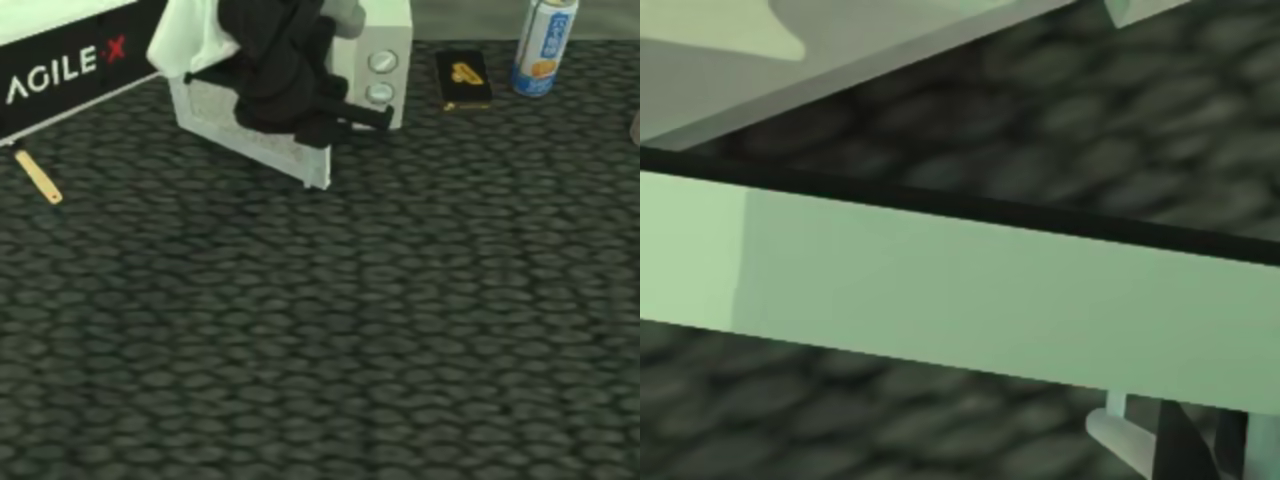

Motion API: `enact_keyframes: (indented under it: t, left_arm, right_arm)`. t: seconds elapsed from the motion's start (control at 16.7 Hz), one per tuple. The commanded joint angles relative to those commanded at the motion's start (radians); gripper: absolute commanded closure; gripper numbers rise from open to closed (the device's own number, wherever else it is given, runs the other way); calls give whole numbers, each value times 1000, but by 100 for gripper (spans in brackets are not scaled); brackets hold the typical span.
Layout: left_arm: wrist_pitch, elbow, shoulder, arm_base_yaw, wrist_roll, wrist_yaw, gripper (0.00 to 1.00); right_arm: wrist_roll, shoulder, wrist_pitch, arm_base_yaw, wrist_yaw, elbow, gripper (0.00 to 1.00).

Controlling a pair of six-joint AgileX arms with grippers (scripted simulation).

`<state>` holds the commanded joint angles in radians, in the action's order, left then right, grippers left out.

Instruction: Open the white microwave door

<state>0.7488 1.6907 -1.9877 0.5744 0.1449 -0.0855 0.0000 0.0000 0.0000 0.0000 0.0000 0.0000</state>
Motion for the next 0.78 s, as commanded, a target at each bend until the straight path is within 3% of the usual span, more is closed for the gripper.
enact_keyframes:
  t: [0.78]
  left_arm:
    - [-8, -30, 16, -4, -26, 22, 100]
  right_arm:
    - [0, 0, 0, 0, 0, 0, 0]
